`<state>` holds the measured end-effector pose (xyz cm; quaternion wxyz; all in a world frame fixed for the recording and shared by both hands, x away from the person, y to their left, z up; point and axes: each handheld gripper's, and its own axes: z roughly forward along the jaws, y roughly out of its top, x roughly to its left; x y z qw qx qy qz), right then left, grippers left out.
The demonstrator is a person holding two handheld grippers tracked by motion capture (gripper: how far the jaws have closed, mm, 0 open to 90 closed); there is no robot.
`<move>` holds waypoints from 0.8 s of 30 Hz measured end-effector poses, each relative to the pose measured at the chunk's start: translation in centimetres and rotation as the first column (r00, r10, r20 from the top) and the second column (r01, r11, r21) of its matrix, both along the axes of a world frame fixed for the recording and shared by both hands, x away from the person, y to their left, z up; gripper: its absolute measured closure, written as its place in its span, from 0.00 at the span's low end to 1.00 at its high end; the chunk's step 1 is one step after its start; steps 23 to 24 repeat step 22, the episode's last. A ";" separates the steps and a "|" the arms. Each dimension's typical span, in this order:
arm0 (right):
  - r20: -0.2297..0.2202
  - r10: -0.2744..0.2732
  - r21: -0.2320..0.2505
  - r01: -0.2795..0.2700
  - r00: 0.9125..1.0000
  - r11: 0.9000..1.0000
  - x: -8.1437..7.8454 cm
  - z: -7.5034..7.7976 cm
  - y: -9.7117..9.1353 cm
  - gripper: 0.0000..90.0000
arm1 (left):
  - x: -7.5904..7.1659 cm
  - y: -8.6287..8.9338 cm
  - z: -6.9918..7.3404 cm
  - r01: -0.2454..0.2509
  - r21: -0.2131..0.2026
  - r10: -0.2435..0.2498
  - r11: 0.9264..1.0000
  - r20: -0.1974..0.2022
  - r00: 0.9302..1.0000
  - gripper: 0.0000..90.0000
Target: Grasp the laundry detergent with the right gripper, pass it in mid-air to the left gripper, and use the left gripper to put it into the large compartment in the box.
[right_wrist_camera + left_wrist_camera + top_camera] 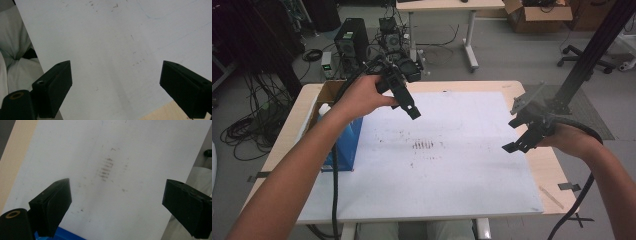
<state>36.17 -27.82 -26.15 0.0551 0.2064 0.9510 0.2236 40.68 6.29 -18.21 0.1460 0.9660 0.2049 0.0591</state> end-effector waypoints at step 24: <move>-0.002 -0.004 -0.001 0.004 1.000 1.000 -0.1 0.0 -0.1 0.12 | 0.1 -0.2 -0.2 0.002 0.003 -0.002 1.000 -0.001 1.000 0.10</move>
